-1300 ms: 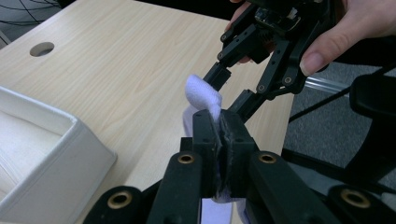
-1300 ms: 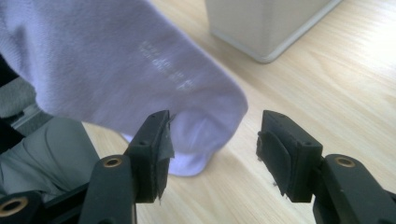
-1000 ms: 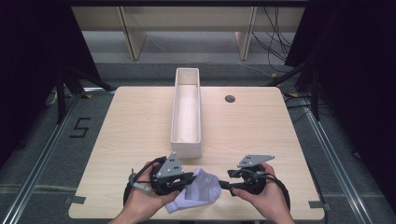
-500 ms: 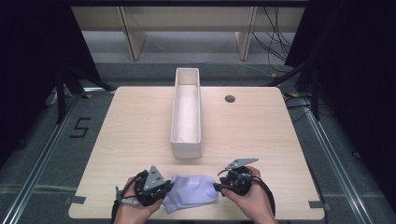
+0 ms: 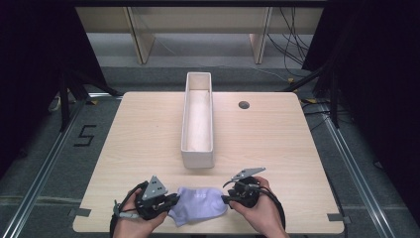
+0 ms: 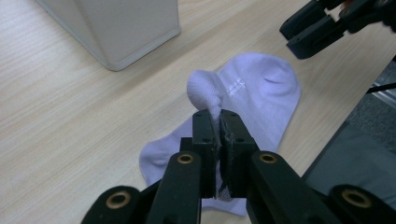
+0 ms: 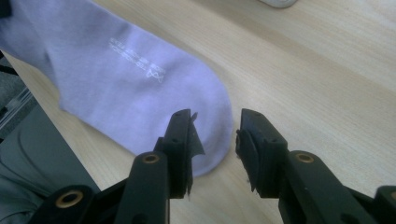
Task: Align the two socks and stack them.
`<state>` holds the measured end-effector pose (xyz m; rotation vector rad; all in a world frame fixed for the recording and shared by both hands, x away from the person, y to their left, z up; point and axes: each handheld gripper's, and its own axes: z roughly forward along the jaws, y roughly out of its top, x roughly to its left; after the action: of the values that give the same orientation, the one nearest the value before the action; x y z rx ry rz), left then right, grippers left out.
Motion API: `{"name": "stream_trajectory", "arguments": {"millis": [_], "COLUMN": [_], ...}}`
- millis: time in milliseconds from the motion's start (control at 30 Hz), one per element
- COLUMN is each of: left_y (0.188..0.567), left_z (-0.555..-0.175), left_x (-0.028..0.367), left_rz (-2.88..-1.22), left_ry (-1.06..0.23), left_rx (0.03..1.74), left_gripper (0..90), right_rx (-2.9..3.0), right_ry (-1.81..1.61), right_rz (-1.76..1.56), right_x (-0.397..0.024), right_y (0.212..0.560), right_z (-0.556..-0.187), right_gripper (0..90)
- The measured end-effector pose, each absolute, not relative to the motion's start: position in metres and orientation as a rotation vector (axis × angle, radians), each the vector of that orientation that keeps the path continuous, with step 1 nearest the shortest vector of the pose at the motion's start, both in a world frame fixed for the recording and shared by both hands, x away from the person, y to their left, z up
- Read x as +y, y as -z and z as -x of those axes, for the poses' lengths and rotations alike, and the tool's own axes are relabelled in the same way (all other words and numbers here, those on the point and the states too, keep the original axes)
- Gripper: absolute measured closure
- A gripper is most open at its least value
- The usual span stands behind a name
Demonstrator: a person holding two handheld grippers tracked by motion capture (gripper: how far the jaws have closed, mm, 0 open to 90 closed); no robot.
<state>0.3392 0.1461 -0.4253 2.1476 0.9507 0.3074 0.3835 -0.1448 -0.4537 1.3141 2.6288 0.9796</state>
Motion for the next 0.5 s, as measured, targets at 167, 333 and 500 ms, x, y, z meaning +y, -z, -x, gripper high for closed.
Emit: {"name": "stream_trajectory", "arguments": {"millis": [167,333,500], "left_y": [0.435,0.453,0.469], "left_z": [-0.337,-0.340,-0.345], "left_x": [0.147,0.152,0.156], "left_rz": [-2.158,-2.218,-2.259], "left_ry": [-0.264,-0.318,-0.346], "left_rx": [1.004,1.045,1.068], "left_gripper": [84.8,81.7,68.4], "right_rx": [2.646,2.646,2.646], "right_ry": [-0.959,-0.939,-0.925], "right_rz": [-1.296,-1.300,-1.307], "right_x": [-0.141,-0.138,-0.136], "right_y": [0.460,0.467,0.470], "right_z": [-0.386,-0.389,-0.390], "right_gripper": [64.7,65.8,68.0]}}
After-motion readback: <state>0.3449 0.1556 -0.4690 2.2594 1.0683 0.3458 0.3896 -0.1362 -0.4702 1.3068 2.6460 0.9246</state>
